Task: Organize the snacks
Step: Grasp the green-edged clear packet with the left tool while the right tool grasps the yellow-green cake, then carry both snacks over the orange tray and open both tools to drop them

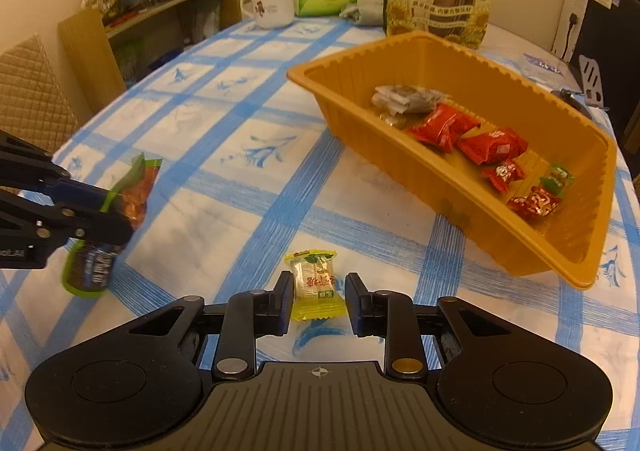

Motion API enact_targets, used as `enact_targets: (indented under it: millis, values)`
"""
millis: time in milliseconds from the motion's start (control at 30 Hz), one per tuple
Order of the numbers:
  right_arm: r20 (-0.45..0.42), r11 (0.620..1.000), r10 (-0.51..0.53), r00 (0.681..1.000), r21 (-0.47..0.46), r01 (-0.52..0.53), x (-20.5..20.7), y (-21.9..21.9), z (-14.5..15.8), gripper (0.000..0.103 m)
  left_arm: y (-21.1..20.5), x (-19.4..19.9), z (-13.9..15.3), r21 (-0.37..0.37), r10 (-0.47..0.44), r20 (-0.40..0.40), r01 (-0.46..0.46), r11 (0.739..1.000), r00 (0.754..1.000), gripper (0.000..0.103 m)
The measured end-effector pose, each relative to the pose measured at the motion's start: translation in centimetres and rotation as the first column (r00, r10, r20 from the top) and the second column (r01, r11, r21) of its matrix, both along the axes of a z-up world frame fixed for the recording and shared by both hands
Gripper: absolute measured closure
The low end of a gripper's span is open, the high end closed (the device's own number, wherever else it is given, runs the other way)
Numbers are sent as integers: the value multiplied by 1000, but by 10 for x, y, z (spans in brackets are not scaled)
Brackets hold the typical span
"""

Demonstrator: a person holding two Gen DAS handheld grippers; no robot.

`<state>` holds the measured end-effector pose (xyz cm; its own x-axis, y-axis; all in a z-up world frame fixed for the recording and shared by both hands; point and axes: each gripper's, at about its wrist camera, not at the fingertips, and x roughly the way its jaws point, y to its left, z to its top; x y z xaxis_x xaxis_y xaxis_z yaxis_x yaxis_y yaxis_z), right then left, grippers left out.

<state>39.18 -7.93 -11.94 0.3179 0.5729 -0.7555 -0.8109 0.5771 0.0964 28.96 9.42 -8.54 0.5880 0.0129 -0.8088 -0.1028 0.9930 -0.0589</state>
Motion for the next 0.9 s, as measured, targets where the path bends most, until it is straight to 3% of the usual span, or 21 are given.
enact_targets:
  millis: [467, 900]
  values:
    - [-9, 993, -70, 997, 95, 71, -3, -25, 31, 75, -11, 15, 12, -7, -35, 38, 35, 999, 999, 83]
    - [24, 982, -118, 993, 155, 113, 10, -35, 57, 75, -12, 35, 43, 6, -59, 129, 58, 998, 990, 84]
